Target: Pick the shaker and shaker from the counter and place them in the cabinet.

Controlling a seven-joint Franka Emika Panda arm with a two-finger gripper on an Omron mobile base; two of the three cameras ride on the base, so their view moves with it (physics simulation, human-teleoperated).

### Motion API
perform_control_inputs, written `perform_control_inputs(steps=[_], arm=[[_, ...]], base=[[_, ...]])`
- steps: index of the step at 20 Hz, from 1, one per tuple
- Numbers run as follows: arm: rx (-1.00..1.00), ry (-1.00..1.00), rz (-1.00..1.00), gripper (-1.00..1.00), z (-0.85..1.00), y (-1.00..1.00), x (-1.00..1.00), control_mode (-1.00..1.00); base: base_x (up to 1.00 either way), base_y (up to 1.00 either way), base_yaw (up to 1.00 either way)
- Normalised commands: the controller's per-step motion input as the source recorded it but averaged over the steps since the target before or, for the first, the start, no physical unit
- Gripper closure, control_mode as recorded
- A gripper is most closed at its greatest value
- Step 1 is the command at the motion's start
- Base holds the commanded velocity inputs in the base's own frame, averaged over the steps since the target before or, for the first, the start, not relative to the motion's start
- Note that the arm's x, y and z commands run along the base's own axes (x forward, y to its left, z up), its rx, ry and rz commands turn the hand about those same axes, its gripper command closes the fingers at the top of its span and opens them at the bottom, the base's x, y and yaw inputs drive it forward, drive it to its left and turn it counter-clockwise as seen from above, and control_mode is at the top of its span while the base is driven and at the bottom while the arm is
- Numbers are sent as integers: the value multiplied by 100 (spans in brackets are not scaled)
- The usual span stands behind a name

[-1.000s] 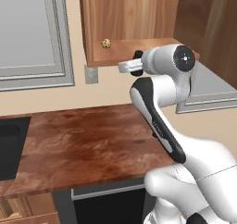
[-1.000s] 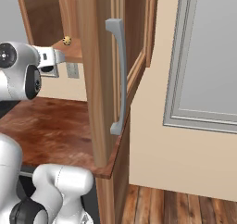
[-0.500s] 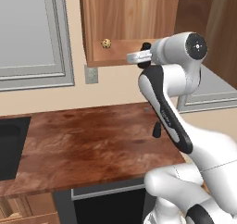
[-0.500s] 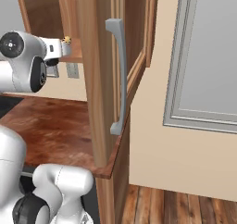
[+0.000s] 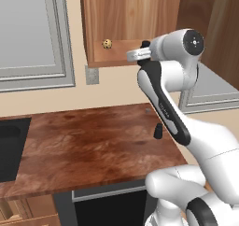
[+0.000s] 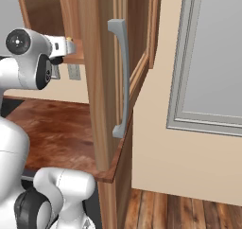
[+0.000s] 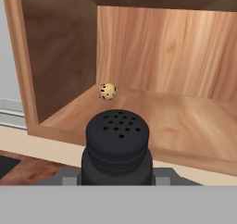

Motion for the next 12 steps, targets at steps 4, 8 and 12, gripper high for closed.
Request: perform_control_inputs(steps=[4,8,12], arm=[[-1,0,0,100,0,0,29,-100],[0,0,0,100,0,0,24,-100],[0,0,0,100,0,0,19,-100]], base=[[0,0,0],[0,0,0],[0,0,0]])
